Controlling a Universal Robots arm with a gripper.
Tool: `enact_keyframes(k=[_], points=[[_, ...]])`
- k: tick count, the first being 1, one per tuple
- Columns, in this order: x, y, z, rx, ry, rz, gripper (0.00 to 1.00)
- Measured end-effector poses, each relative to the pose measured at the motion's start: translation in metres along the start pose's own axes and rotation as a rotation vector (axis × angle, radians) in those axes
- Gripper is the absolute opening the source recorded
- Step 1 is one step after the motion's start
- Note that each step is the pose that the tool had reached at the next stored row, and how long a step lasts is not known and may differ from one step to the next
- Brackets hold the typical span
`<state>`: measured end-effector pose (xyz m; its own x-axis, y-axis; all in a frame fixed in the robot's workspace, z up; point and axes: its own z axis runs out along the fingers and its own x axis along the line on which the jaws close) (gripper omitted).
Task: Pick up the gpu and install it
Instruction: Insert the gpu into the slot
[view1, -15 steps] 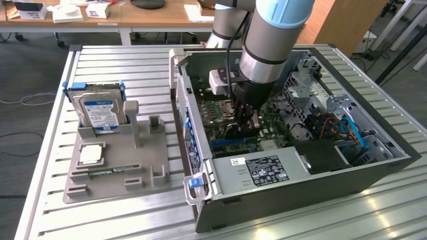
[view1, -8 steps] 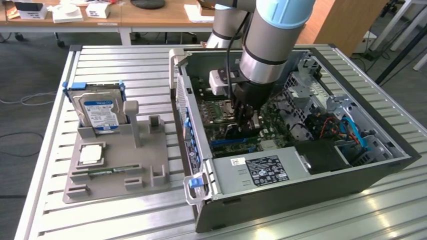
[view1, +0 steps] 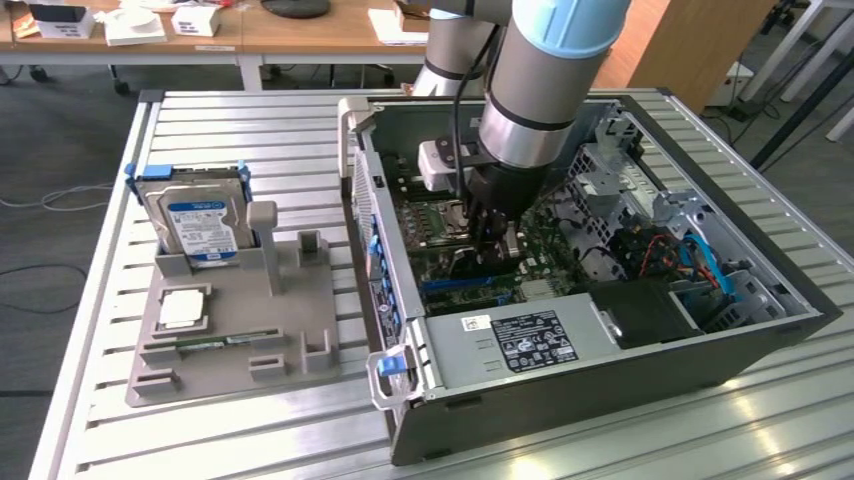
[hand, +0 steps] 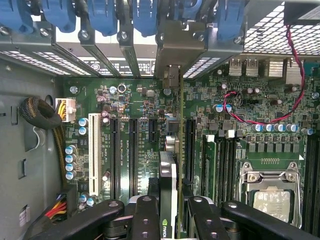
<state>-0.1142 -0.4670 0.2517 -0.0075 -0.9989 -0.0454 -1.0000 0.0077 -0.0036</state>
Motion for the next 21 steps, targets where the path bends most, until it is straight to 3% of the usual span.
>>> enact_keyframes(k=[21], points=[[0.0001,0.0000,0.0024,0.0001,-0.0002,0.000,0.27]])
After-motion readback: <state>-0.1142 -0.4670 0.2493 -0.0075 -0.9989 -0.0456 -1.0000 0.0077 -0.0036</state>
